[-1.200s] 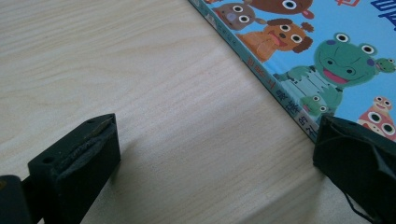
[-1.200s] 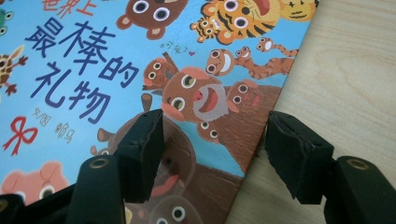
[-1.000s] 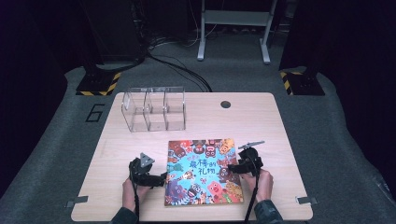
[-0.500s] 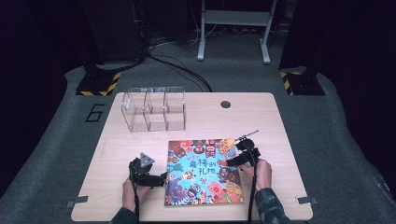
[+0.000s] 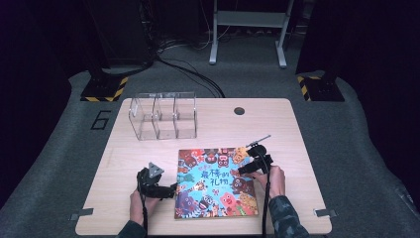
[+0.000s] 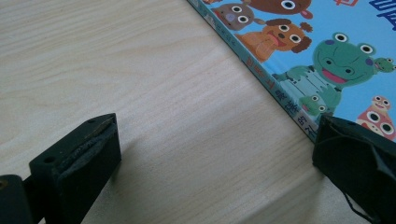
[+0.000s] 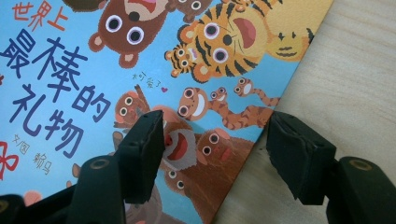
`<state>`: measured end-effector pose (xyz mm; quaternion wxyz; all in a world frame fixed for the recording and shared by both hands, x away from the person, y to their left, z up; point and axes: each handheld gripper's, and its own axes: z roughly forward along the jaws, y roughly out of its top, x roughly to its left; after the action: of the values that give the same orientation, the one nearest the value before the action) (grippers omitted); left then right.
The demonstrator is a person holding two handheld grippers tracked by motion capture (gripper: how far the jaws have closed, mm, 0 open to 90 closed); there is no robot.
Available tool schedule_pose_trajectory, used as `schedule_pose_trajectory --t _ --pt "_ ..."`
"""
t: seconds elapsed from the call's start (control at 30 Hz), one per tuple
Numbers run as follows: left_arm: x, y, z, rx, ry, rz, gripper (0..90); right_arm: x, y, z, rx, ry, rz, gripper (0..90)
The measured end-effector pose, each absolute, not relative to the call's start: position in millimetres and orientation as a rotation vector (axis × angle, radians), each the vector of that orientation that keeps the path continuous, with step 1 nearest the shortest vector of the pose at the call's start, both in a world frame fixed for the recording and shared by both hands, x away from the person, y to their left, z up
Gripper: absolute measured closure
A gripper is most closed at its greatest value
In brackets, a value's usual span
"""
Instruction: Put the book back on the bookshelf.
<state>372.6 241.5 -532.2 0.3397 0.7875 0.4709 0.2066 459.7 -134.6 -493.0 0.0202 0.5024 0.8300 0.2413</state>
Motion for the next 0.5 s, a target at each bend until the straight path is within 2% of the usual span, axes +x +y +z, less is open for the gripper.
schedule_pose_trajectory --t 0.1,0.5 --pt "372.5 241.5 -532.1 2.050 1.226 0.537 1.0 460.8 -138.7 -493.3 1.551 2.587 0.772 39.8" --pt "372.0 241.6 -531.7 2.054 1.225 0.531 1.6 458.6 -144.5 -489.7 1.562 2.573 0.851 40.1"
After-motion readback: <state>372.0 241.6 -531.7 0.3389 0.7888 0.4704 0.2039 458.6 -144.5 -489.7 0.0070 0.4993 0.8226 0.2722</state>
